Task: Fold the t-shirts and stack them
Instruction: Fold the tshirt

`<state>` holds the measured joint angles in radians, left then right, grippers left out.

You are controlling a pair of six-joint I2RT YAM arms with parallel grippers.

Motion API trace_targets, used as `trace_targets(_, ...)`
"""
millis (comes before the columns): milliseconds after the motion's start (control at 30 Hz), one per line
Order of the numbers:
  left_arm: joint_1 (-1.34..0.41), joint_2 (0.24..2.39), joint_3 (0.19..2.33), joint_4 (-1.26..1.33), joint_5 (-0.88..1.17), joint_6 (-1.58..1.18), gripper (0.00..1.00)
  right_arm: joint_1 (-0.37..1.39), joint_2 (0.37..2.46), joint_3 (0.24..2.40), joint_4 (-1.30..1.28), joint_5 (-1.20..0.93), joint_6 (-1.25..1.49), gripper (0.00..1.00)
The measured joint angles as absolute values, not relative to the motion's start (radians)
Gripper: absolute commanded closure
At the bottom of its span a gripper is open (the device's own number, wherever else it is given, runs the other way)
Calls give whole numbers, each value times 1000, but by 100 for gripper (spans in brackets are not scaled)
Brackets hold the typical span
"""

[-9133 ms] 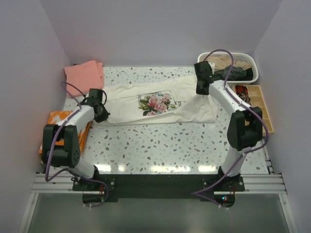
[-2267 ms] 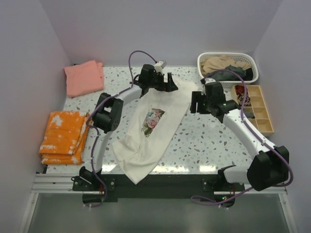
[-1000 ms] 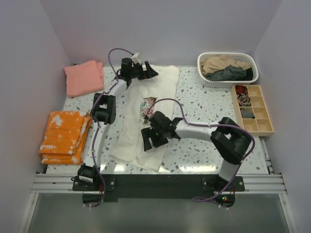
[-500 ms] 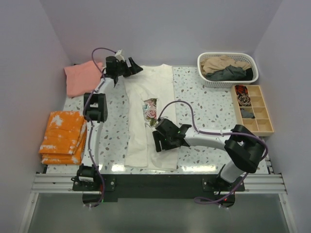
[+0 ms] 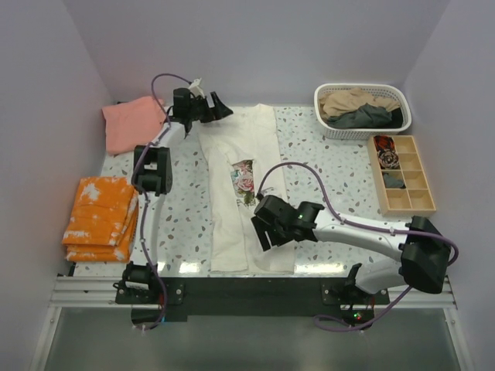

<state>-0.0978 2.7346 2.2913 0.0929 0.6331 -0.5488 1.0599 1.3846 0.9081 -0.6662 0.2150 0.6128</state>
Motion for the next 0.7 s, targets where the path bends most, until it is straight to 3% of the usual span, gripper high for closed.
trace_targets(400,-318,2136,1872,-32,491,-404,0,1060,1344,891,-701,320,639,23)
trace_targets(700,-390,1685,1071,22,191,-522,0,1057,1086,915,-842,500,661,27)
